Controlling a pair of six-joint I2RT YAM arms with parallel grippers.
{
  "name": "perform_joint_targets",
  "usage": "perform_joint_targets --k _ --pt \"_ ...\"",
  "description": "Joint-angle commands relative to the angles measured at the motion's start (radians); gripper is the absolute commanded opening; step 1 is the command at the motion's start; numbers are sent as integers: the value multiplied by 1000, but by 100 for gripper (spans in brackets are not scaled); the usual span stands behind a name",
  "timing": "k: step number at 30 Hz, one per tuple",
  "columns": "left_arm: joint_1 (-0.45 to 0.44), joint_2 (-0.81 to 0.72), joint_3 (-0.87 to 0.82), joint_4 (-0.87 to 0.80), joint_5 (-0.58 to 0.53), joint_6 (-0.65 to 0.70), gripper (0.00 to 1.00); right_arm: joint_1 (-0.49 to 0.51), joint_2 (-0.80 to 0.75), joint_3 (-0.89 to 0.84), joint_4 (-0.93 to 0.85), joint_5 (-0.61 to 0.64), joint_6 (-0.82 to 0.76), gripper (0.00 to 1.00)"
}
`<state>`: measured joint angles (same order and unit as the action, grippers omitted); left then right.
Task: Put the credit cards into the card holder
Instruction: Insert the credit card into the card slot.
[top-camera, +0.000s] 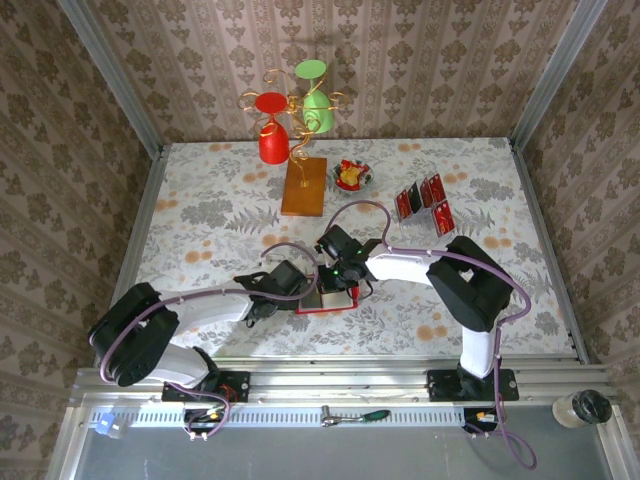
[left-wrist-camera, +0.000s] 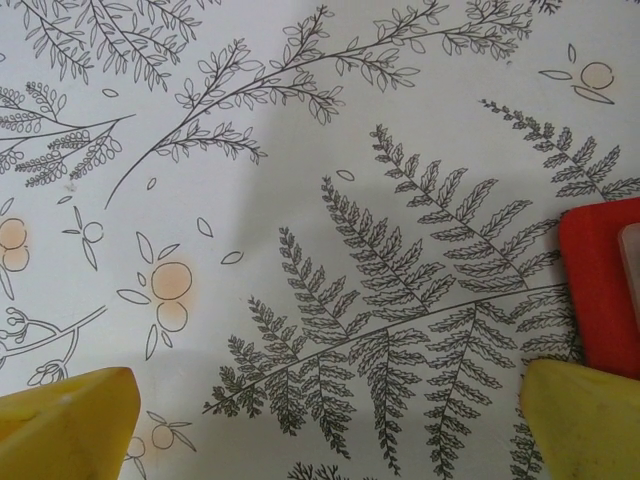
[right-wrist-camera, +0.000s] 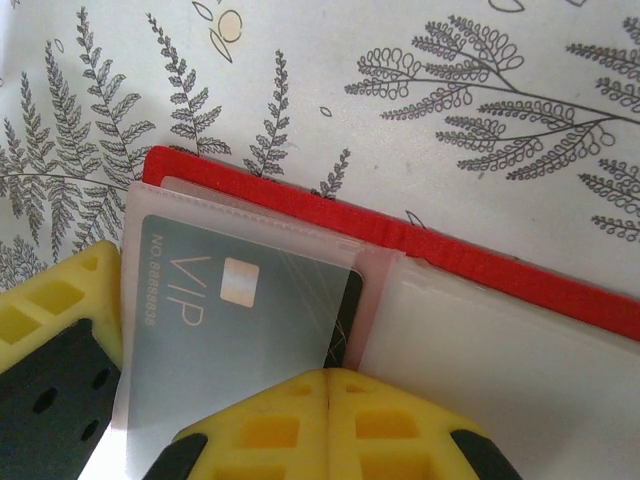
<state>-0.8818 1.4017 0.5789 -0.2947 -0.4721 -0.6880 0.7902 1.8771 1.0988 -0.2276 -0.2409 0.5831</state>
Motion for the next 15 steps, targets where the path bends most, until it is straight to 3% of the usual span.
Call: perform_joint_targets --k 1,15 --pt "5 25 15 -5 7 20 100 15 37 16 13 -24 25 5" --pt "4 6 5 -1 10 19 100 12 31 10 88 -106 100 4"
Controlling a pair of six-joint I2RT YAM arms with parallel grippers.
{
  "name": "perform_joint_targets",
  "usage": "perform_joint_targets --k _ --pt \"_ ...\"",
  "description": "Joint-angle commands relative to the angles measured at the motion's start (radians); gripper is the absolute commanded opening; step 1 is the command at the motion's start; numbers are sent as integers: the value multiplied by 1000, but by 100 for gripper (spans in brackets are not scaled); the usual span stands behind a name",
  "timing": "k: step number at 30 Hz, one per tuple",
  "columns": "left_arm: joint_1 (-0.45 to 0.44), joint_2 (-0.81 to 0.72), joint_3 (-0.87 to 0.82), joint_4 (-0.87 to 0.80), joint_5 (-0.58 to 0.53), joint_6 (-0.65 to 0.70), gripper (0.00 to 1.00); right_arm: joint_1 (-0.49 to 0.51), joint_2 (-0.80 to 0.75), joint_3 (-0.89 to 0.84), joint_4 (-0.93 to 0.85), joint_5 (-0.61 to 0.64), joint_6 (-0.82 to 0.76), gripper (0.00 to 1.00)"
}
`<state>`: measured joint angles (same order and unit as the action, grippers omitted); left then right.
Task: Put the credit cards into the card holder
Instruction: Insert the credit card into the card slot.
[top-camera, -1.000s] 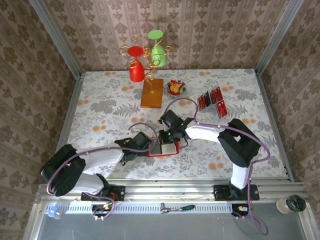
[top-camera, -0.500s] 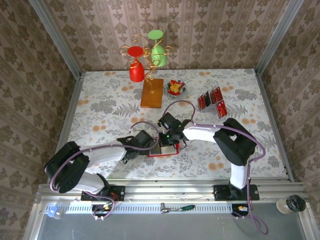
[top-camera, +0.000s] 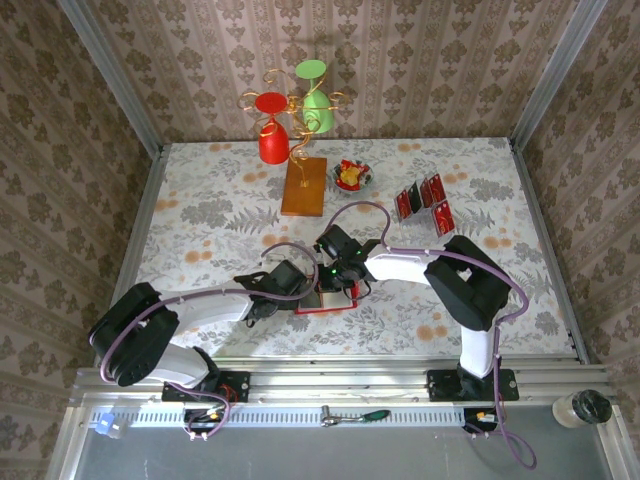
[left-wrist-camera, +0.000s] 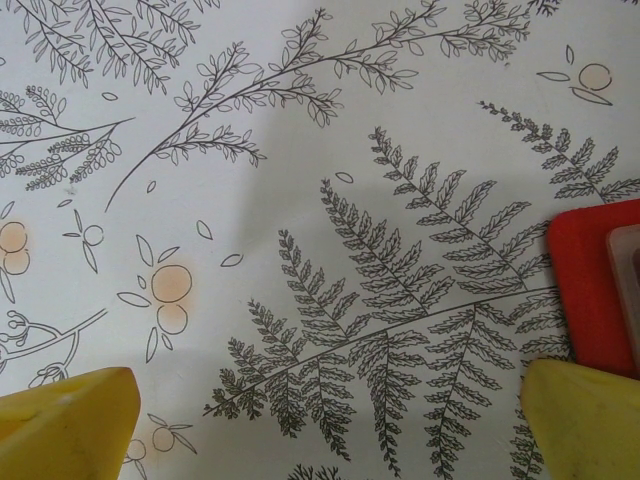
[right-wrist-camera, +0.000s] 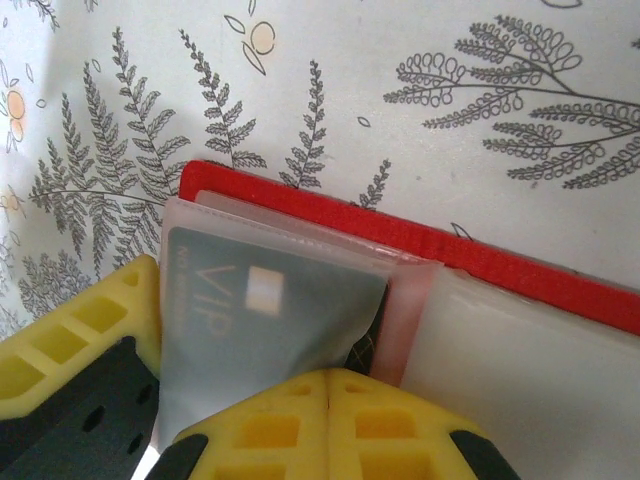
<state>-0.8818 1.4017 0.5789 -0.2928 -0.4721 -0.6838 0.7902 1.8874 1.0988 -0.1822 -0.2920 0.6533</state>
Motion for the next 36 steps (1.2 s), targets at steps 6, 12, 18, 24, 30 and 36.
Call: perform_joint_targets --k 6,12,18,24,30,36 --pt "24 -68 3 -72 -21 13 100 -12 -43 -27 36 -38 31 5" --pt "72 -153 -23 -121 -28 16 100 -23 -95 -63 16 -6 18 5" --pt "86 -184 -37 -123 -8 20 100 -21 -103 -86 10 1 13 5" --pt "84 -166 -39 -88 28 20 100 -5 -94 -92 6 3 9 5" --pt "71 -136 -31 -71 36 20 100 6 -88 -100 12 4 15 5" --pt "62 -100 -31 -50 39 17 100 15 -76 -100 13 4 17 4"
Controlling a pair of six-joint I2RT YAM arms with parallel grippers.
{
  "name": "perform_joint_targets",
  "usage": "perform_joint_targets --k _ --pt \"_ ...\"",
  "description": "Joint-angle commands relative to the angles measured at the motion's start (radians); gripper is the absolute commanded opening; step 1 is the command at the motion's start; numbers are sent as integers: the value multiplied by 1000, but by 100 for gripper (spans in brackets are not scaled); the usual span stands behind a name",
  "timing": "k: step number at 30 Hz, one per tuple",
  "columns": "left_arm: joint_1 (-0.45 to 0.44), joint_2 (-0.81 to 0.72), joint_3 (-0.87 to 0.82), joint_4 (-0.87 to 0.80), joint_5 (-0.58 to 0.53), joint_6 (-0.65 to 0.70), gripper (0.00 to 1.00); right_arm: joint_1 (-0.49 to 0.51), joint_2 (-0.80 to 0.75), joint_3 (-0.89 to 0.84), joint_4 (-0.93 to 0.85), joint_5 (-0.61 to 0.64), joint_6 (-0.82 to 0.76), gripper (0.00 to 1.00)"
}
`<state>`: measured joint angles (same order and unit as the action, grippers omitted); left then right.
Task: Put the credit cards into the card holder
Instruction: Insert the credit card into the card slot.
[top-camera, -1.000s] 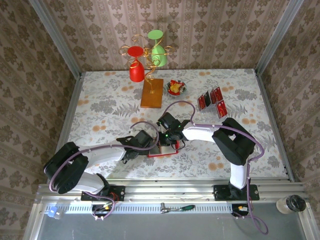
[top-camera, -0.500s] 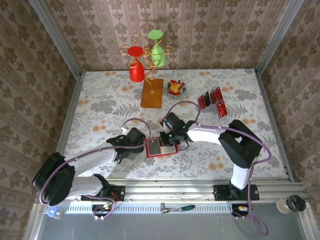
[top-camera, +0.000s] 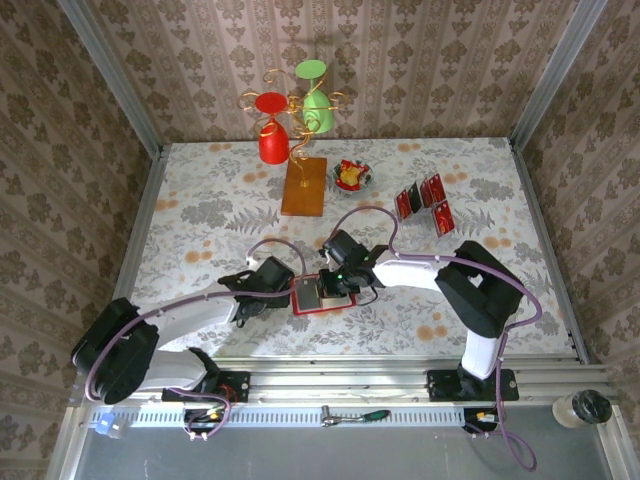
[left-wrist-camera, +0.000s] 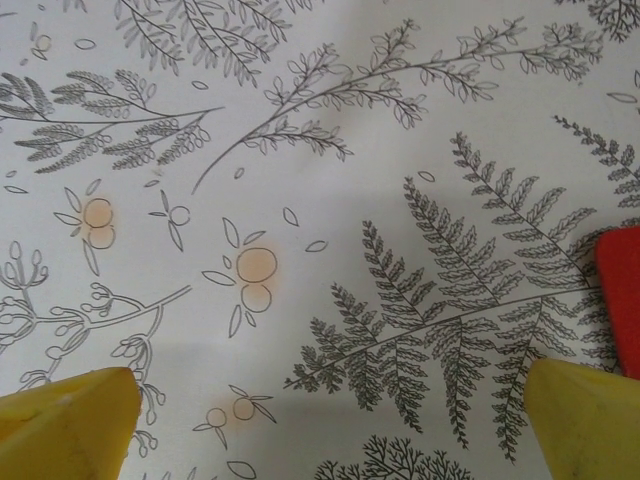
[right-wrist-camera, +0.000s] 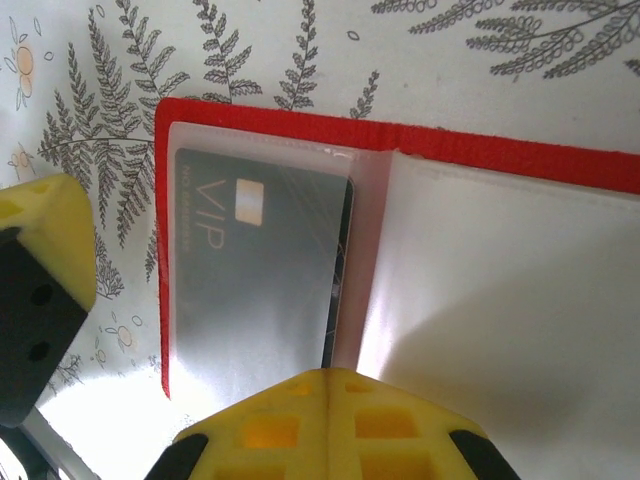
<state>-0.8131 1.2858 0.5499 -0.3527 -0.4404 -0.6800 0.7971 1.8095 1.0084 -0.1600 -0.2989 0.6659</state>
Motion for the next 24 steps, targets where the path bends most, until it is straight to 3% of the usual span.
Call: perform_joint_targets --k 1,11,18,24 --pt "-8 21 -2 14 9 12 100 11 4 -8 -9 12 5 4" --pt "-12 35 1 33 8 16 100 33 39 10 2 -2 18 4" --pt "-12 33 10 34 5 26 100 32 -19 26 -35 19 6 5" --pt "-10 12 29 11 -9 44 100 18 -101 27 -85 51 -16 14"
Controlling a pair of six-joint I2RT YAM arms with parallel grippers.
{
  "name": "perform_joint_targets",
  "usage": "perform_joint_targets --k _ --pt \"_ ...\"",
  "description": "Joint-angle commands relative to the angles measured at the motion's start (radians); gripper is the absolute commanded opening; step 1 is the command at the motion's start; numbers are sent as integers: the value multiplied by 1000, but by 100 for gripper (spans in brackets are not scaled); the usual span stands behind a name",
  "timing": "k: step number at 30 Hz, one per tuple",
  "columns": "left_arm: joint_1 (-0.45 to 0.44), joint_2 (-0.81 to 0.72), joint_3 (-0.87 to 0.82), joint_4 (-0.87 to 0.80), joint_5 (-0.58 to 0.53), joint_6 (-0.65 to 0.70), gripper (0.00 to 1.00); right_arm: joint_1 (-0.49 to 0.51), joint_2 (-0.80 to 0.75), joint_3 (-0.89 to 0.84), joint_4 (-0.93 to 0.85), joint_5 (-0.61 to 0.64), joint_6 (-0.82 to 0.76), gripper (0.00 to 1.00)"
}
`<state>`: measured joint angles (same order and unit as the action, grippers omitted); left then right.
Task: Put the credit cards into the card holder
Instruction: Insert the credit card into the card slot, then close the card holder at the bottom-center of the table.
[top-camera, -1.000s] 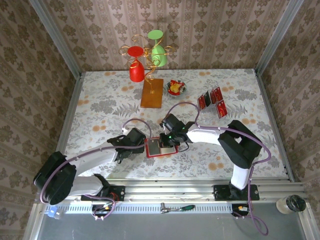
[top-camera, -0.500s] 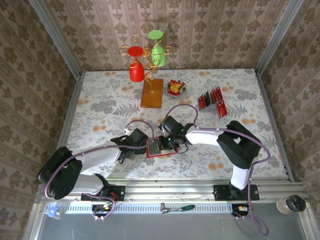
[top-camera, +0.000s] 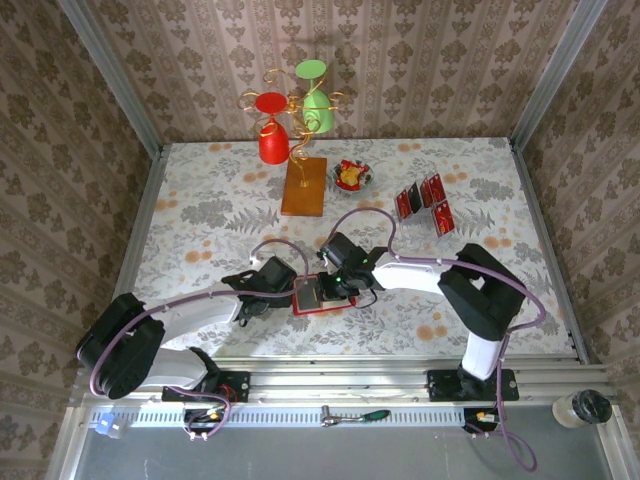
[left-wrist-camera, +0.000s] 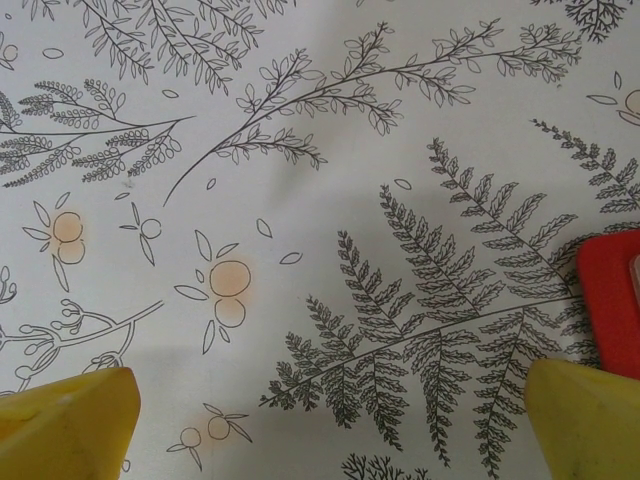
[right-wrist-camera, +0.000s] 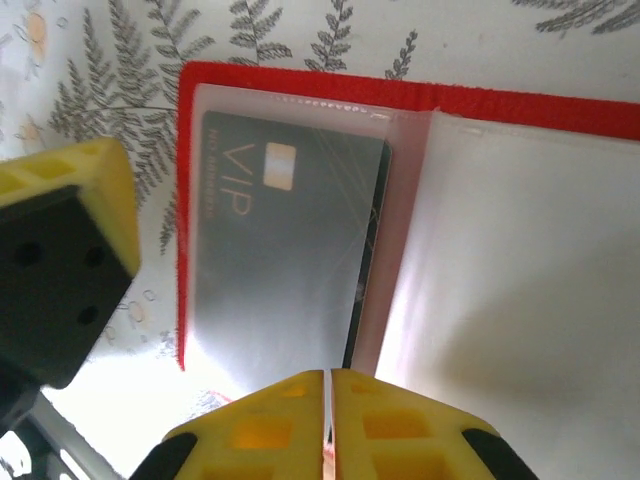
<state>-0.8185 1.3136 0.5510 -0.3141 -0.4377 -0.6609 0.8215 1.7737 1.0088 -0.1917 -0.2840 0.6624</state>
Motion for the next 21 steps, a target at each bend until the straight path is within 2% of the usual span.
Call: perform_joint_targets --k 1,10,14,21 --pt "-3 -22 32 -33 -13 30 100 -13 -81 27 -63 41 -17 17" --pt "-1 -72 66 -51 -7 43 100 -73 -181 -7 -103 81 -63 31" --pt "-5 -108 41 1 29 43 100 -99 -219 -43 -111 107 -75 36" --pt "-1 -133 -5 141 131 55 100 -114 -293 -97 -168 251 -118 50"
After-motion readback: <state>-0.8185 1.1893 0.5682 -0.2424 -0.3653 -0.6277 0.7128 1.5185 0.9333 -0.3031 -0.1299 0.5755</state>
